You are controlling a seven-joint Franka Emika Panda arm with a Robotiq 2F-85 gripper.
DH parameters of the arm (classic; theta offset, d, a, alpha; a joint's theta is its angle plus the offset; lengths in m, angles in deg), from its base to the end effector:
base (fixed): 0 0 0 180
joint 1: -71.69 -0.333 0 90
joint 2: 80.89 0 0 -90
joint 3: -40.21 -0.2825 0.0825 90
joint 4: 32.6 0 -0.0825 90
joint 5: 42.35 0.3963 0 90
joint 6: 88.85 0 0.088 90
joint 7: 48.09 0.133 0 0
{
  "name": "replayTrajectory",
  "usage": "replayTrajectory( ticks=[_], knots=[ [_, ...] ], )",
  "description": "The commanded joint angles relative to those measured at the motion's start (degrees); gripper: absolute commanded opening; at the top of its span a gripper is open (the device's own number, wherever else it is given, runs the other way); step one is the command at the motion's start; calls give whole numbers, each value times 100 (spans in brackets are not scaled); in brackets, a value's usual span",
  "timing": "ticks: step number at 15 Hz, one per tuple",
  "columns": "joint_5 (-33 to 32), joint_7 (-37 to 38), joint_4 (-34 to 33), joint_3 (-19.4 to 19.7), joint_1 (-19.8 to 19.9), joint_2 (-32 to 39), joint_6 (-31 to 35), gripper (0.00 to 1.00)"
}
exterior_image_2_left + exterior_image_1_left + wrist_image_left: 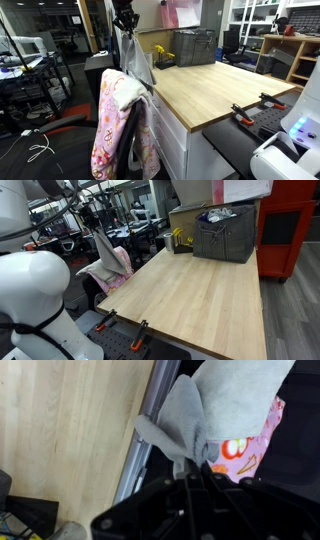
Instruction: Put the grey towel on the backrest of the chair.
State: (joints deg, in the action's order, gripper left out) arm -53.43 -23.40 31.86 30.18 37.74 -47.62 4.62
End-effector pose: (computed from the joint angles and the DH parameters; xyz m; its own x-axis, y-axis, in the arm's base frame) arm 0.5432 0.4511 0.4178 0.9463 0.3227 -0.0207 0.3228 -0.9394 0.1152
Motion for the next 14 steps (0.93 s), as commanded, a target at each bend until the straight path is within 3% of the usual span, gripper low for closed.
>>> replayTrajectory(
  ticks=[1,8,9,10,11,14],
  knots=[
    [-120,1,-796,-6,-456,386,-451,1],
    [-217,87,-2101,46,-1545,1386,-765,1],
    [-156,32,-2138,210,-1744,1470,-733,1],
    [-157,-6,-2265,257,-1858,1585,-759,30],
    [-127,-7,-2401,321,-1965,1689,-794,31],
    [-204,44,-2652,399,-2132,1854,-799,52]
  ],
)
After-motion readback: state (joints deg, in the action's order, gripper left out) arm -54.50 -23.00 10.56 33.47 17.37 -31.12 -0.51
